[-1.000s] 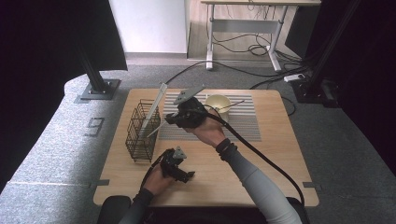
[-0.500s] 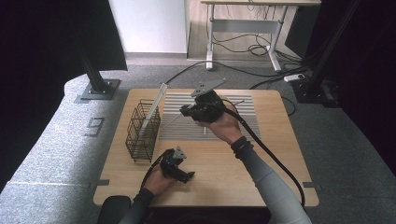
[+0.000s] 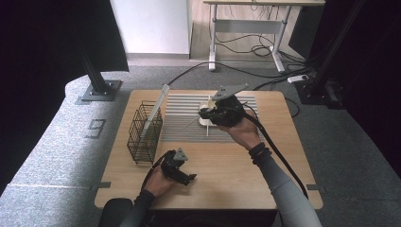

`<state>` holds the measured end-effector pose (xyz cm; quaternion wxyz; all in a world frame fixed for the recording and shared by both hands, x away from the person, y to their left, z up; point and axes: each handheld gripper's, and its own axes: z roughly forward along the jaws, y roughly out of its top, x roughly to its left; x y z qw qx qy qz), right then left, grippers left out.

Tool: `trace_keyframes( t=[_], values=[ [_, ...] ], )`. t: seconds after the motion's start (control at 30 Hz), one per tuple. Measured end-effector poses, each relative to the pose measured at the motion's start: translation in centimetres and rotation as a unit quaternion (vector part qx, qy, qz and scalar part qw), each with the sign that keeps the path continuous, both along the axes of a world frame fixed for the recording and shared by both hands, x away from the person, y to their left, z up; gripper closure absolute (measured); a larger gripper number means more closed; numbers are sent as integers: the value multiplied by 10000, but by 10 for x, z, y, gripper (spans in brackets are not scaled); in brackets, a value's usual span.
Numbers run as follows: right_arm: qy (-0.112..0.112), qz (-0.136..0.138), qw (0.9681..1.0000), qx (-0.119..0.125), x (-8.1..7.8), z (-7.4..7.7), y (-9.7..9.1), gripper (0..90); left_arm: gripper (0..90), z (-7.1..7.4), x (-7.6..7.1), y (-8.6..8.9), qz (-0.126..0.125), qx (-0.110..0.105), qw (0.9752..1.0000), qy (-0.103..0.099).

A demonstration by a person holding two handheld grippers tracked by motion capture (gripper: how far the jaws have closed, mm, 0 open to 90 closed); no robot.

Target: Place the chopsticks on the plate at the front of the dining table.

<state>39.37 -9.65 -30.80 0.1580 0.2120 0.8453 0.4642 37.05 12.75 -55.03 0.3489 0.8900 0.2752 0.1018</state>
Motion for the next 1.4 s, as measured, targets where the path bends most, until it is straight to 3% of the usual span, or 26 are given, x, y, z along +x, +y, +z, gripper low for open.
trace_keyframes(
  t=[0.23,0.33,0.53,0.9,0.93,1.07,1.17,1.2,1.3,1.4],
  values=[
    [46,11,10000,-56,-5,-12,-7,826,29,10,-1,6,51,-200,9996,-209],
    [102,66,9998,-129,-9,-23,-10,826,89,16,-1,11,137,-318,9988,-345],
    [214,184,9994,-178,-16,-37,-11,826,161,21,0,17,195,-447,9979,-420],
    [421,376,9981,-245,-29,-55,-10,826,311,27,-4,11,-7,-548,9968,-573],
    [439,424,9978,-269,-31,-58,-9,826,368,28,-4,10,-27,-543,9968,-589],
    [468,488,9973,-288,-34,-61,-7,826,442,29,-6,7,-65,-567,9960,-694],
    [520,558,9966,-314,-36,-64,-3,826,575,31,-8,7,-88,-604,9952,-769],
    [520,558,9966,-314,-36,-64,-3,826,575,31,-8,7,-100,-625,9949,-785],
    [538,596,9963,-299,-38,-64,-2,825,715,32,-9,8,-144,-660,9942,-840],
    [532,575,9965,-300,-38,-63,-3,826,776,33,-10,9,-195,-711,9932,-906]
  ],
)
